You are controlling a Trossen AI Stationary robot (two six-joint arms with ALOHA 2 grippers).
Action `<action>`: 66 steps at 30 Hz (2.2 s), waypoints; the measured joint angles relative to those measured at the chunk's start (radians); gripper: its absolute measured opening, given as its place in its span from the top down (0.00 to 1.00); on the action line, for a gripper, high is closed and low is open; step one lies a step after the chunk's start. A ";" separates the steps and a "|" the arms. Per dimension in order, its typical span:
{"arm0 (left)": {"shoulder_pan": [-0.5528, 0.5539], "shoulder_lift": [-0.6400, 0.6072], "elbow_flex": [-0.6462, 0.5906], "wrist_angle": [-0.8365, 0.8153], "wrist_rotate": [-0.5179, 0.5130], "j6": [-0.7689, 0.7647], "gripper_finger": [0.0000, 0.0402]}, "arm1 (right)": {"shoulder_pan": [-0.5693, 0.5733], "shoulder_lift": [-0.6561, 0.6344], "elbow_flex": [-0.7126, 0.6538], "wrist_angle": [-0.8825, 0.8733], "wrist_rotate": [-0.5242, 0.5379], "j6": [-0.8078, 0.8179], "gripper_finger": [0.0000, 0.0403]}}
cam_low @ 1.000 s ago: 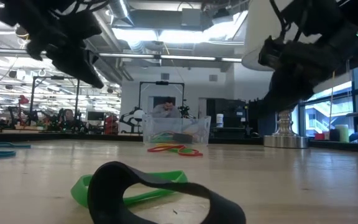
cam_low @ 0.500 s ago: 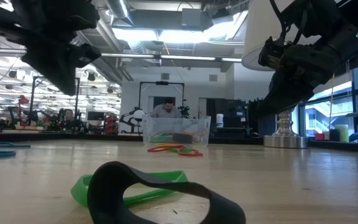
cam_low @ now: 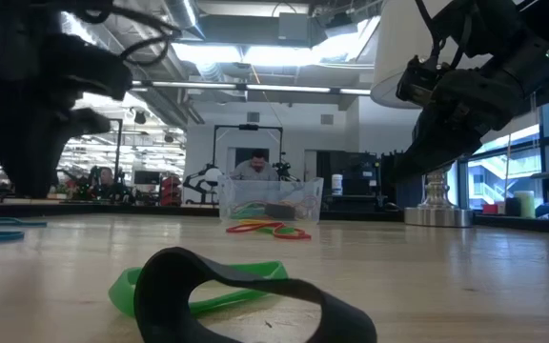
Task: Pick and place rubber bands into bin
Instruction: Put the blue rubber band into the transparent bin
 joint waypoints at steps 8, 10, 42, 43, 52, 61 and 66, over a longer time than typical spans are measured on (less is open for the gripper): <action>-0.029 0.083 -0.001 0.000 -0.001 -0.027 0.77 | 0.000 0.000 0.000 -0.001 0.000 0.002 0.98; -0.029 0.100 -0.005 0.006 -0.005 -0.028 0.74 | 0.000 0.000 0.000 -0.001 0.000 0.002 0.98; 0.006 0.006 0.323 -0.263 -0.386 0.312 1.00 | 0.000 0.000 0.000 0.001 0.000 0.003 0.98; 0.024 0.003 0.342 -0.267 -0.406 0.336 0.99 | 0.000 0.000 0.000 0.001 0.000 0.003 0.98; 0.282 0.003 0.480 -0.145 -0.542 0.675 0.99 | 0.000 0.000 0.000 0.006 0.000 0.003 0.98; 0.617 0.027 0.513 0.152 -0.351 0.936 0.99 | 0.000 0.001 0.000 0.009 0.001 0.003 0.98; 0.748 0.093 0.513 0.270 -0.282 1.013 0.99 | -0.003 0.001 0.000 0.011 0.001 0.002 0.98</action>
